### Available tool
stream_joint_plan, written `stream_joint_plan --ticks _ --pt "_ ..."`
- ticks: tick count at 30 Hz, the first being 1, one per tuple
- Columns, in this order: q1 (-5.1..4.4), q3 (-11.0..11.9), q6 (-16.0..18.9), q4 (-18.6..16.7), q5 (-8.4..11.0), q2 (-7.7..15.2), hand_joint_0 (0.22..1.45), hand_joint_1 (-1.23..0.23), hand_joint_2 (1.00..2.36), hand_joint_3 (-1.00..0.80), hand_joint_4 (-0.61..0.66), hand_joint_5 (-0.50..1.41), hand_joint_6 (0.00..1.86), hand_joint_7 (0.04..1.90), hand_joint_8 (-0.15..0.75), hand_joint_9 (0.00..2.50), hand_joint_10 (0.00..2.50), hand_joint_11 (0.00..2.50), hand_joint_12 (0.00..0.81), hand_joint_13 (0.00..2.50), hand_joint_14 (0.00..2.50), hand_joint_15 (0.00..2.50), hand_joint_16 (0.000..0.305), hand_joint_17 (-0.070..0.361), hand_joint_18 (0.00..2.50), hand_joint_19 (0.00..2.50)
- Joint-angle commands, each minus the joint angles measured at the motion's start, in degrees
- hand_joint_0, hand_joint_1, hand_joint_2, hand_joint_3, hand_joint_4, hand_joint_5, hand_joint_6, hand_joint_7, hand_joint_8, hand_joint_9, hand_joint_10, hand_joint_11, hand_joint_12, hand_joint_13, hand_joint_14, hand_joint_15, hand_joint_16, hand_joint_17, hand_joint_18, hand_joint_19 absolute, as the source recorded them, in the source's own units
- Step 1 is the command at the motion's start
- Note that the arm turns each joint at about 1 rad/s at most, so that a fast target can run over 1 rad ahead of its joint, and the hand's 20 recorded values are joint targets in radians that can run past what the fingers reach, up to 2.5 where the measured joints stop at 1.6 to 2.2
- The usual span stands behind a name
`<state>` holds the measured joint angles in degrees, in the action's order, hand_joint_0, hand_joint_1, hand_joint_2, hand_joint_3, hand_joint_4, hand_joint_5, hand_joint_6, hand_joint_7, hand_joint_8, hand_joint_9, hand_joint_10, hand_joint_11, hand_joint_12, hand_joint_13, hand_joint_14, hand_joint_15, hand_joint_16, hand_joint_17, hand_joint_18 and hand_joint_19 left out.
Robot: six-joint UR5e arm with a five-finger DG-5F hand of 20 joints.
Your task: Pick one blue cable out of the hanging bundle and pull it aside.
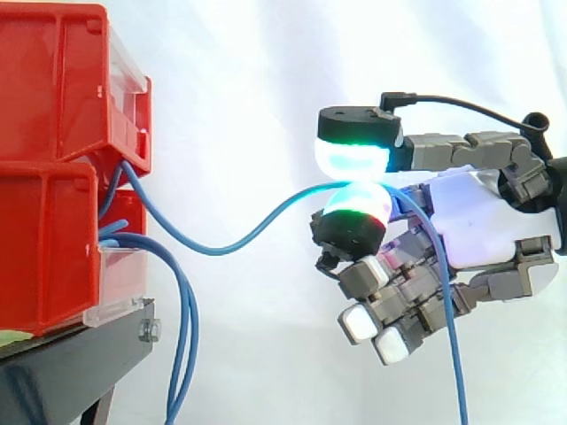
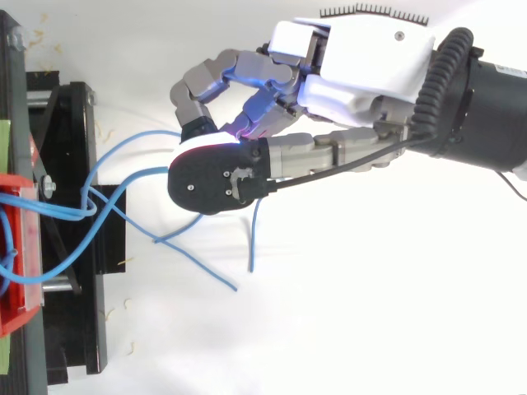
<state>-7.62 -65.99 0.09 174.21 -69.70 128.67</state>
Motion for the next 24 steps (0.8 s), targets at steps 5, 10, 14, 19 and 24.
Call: stream_joint_plan --ticks 5,10,14,19,24 --pt "0.06 -0.02 0.0 -0.02 0.0 0.0 0.55 -0.7 1.31 0.12 -0.02 -0.1 0.91 1.45 0.362 1.27 0.44 1.42 0.459 0.92 0.02 0.6 0.065 0.145 0.82 0.49" --pt "-0.03 -0.02 0.0 -0.02 0.0 0.0 0.55 -0.7 1.29 0.13 -0.02 -0.1 0.91 1.44 0.369 1.26 0.51 1.4 0.46 0.92 0.02 0.6 0.064 0.145 0.82 0.49" --pt "-0.03 -0.02 0.0 -0.02 0.0 0.0 0.56 -0.7 1.28 0.13 -0.02 -0.11 0.91 1.44 0.362 1.26 0.49 1.39 0.459 0.92 0.02 0.6 0.064 0.145 0.82 0.5" --pt "-0.03 -0.02 0.0 -0.02 0.0 0.0 0.55 -0.7 1.28 0.13 -0.02 -0.11 0.91 1.44 0.364 1.25 0.47 1.38 0.46 0.92 0.02 0.61 0.064 0.145 0.82 0.5" --pt "-0.03 -0.02 0.0 -0.02 0.0 0.0 0.56 -0.71 1.28 0.13 -0.02 -0.11 0.91 1.43 0.355 1.25 0.46 1.38 0.458 0.93 0.02 0.61 0.065 0.145 0.82 0.51"
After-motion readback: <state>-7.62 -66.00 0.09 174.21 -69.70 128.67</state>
